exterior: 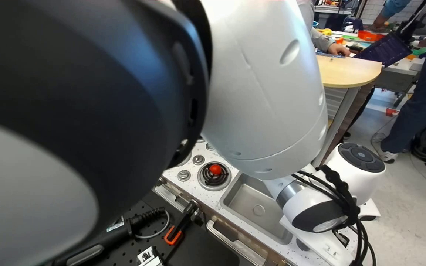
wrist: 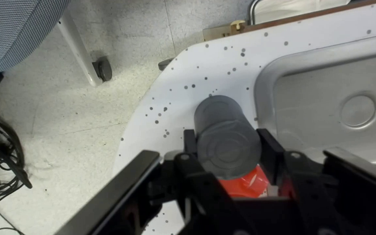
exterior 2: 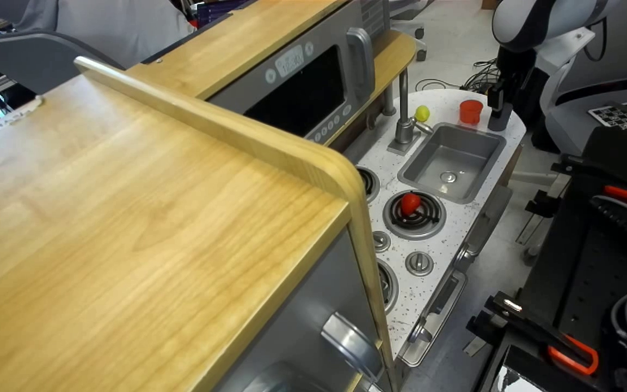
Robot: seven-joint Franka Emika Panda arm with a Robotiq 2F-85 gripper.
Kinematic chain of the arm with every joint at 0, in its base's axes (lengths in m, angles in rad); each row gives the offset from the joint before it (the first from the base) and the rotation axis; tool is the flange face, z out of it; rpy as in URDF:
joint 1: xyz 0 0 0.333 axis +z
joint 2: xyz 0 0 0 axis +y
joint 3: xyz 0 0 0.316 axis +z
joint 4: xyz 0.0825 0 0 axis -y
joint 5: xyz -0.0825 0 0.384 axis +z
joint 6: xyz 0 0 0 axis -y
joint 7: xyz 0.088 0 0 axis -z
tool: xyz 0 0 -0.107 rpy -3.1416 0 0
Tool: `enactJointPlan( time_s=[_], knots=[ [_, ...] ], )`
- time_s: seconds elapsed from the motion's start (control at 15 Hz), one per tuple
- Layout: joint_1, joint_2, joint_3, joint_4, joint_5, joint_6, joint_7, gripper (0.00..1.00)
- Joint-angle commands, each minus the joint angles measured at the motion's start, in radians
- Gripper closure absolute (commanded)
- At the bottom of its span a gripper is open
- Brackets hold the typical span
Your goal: Remove the gray object from the orange object
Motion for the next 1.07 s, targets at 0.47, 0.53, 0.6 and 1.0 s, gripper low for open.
enactJointPlan(
  time_s=[0.47, 0.53, 0.6, 1.0],
  knots=[
    [-0.002, -0.074, -0.012, -0.023, 0.001, -0.14, -0.017, 0.0],
    [-0.005, -0.11, -0.01, -0.053, 0.0, -0.148, -0.029, 0.0],
    [0.003, -0.145, -0.021, -0.08, -0.005, -0.15, -0.028, 0.0],
    [0.007, -0.393, -0.032, -0.274, -0.015, -0.161, -0.099, 0.0]
  ],
)
